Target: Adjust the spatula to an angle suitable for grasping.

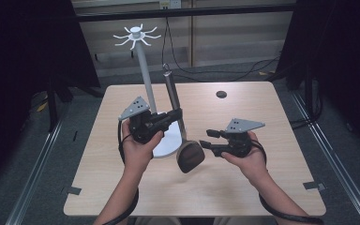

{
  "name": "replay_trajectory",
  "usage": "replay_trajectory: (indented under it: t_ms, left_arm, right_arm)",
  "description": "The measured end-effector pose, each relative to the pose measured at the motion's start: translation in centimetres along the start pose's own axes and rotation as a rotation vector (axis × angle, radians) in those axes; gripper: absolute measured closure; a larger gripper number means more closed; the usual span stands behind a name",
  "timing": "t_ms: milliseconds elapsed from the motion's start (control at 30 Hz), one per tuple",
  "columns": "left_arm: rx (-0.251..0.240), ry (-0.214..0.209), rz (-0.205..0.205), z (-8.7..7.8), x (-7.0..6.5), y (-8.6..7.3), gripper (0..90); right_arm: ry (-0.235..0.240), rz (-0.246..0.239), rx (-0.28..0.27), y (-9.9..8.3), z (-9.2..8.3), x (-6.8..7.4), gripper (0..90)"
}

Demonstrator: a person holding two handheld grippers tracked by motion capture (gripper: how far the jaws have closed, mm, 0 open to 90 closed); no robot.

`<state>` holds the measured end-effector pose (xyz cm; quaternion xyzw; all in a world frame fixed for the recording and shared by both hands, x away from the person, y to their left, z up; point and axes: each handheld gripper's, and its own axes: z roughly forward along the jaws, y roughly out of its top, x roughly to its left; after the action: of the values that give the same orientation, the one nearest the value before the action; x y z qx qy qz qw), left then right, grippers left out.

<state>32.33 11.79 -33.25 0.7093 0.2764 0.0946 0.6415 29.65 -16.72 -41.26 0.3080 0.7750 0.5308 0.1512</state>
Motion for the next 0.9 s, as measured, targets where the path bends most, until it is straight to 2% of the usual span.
replay_trajectory:
  t_ms: [100,267,333,400,633,900]
  left_arm:
    - [0.003,0.006,0.004,-0.1,0.0,0.3,88.1]
    - [0.011,0.007,0.018,-0.2,0.1,0.9,88.1]
    - [0.019,0.017,0.021,-0.2,0.0,1.2,88.1]
    - [0.013,0.009,0.023,-0.1,0.0,1.4,88.1]
    - [0.022,0.025,0.045,-0.5,0.0,2.4,88.1]
    - [0.007,0.059,0.039,-1.4,0.8,3.2,88.1]
  right_arm:
    - [-0.018,0.002,0.012,-0.5,-0.3,-0.3,41.2]
    - [-0.046,0.002,0.037,-1.6,-0.6,-0.6,36.4]
    - [-0.055,0.012,0.046,-1.9,-0.7,-0.8,34.2]
    - [-0.063,0.022,0.051,-2.3,-0.7,-0.9,32.4]
    - [-0.071,0.04,0.05,-3.1,-1.1,-1.3,28.8]
    - [-0.069,0.039,0.055,-3.8,-1.3,-1.3,27.8]
